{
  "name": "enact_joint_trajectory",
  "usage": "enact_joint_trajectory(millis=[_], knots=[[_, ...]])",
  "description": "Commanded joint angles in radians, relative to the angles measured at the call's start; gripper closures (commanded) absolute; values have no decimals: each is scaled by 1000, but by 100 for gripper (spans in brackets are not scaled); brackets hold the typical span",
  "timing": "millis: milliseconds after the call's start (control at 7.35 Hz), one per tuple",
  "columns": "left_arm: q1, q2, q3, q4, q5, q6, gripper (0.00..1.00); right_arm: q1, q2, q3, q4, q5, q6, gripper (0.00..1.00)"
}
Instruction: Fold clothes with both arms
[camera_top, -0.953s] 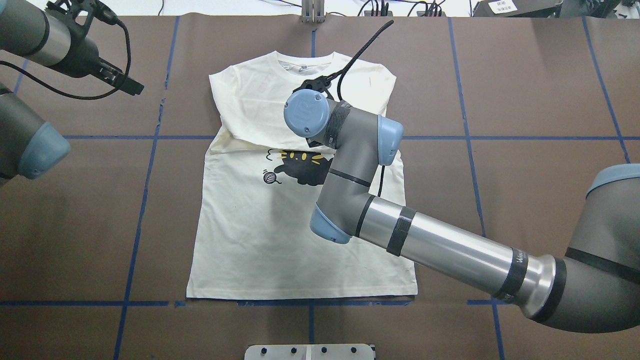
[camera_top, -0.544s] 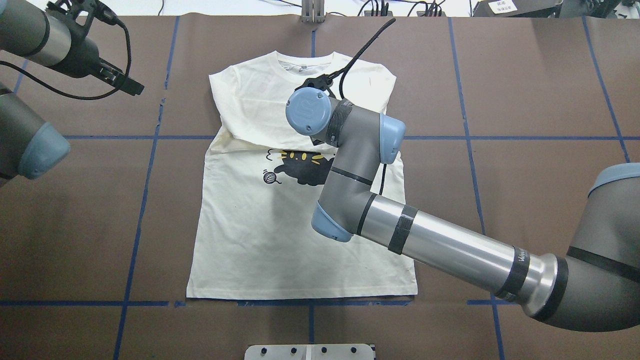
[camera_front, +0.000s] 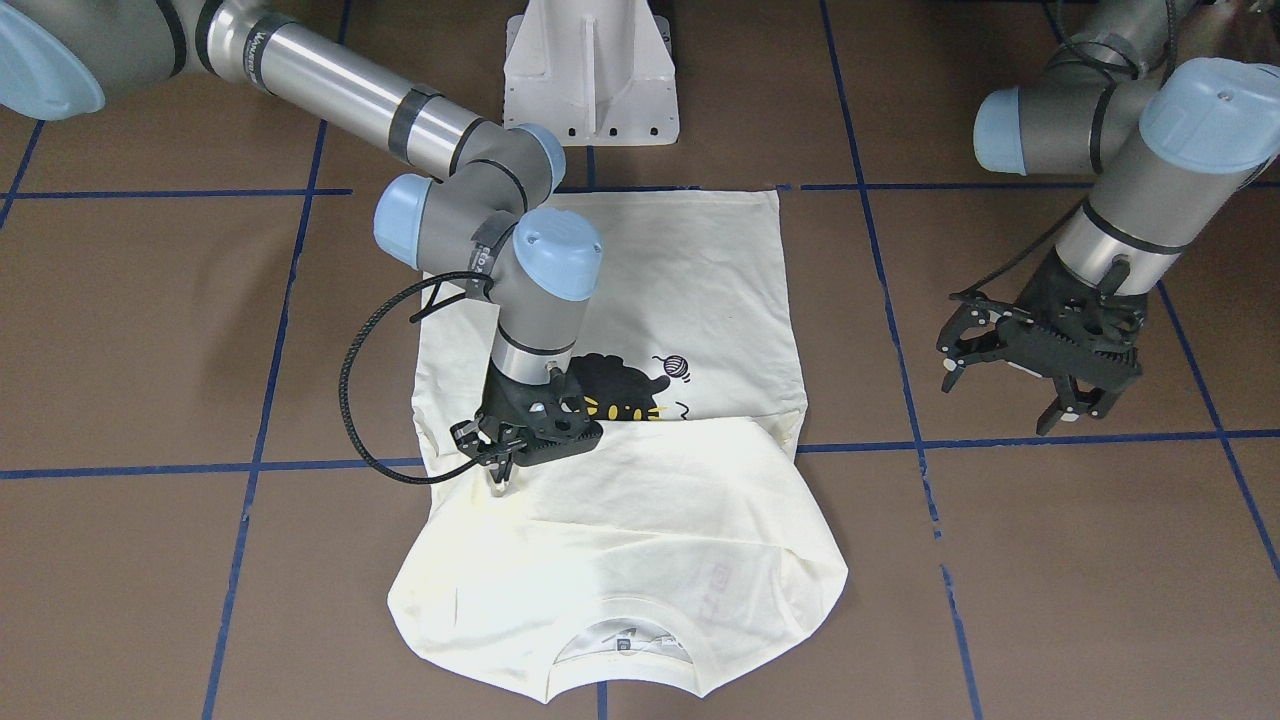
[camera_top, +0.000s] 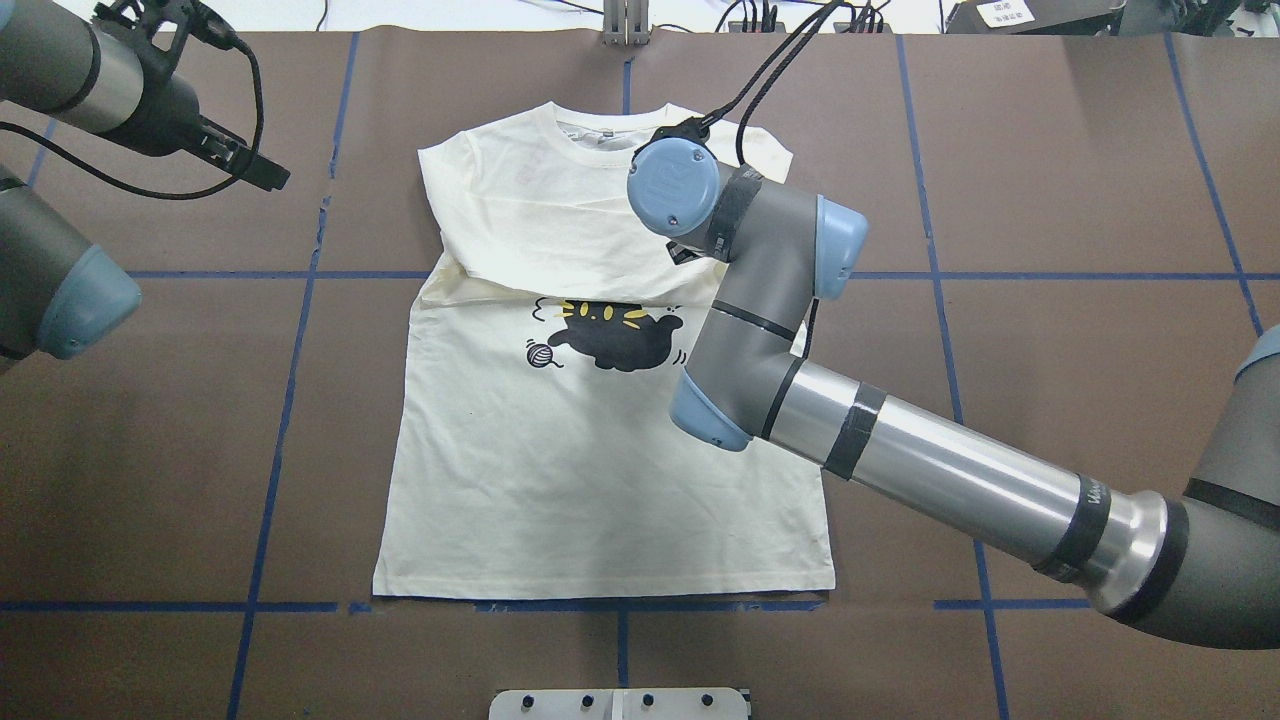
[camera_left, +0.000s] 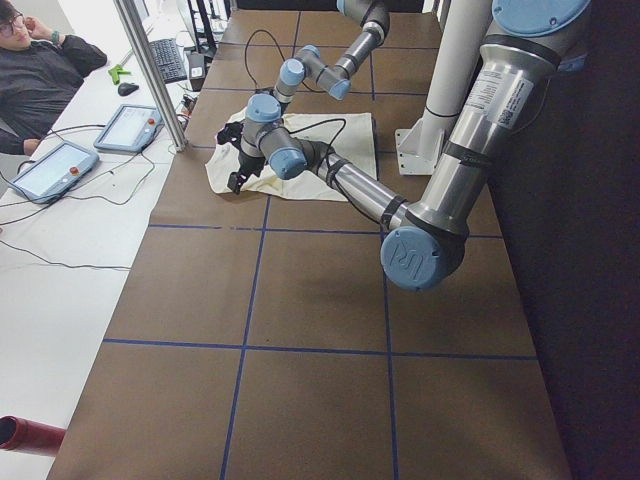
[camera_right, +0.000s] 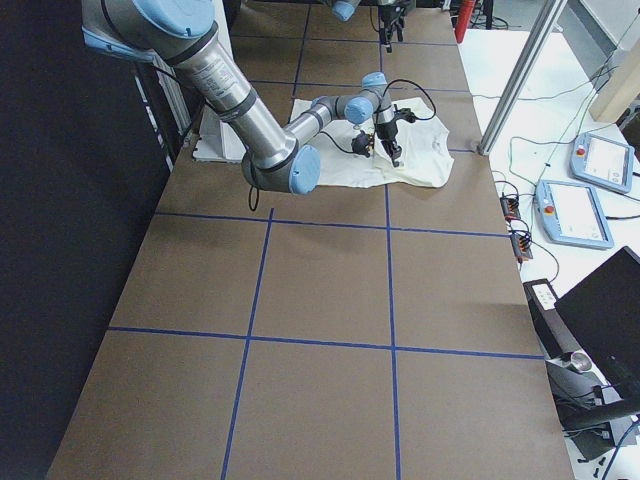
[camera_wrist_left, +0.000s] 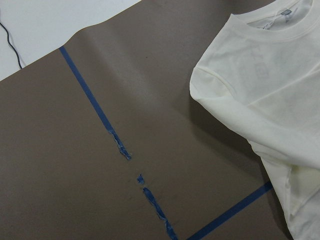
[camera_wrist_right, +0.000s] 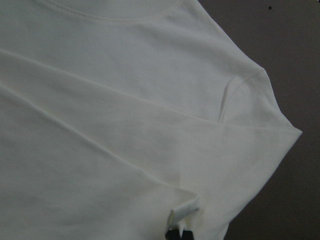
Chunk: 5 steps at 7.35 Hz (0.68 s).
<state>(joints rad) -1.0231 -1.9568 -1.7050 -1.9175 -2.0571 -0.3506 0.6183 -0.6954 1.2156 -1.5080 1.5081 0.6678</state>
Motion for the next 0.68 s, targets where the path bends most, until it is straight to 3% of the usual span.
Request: enact_joint_trajectory(millis=[0,272,544], knots=[[2,-1,-4,0,0,-8,0,15,-58,35,37,-5,-40,1],[2,-1,-4,0,0,-8,0,33,-64,89,43,16,-40,0],[3,-2,-7,0,0,-28,0,95,-104,232,45,241,-25,0]])
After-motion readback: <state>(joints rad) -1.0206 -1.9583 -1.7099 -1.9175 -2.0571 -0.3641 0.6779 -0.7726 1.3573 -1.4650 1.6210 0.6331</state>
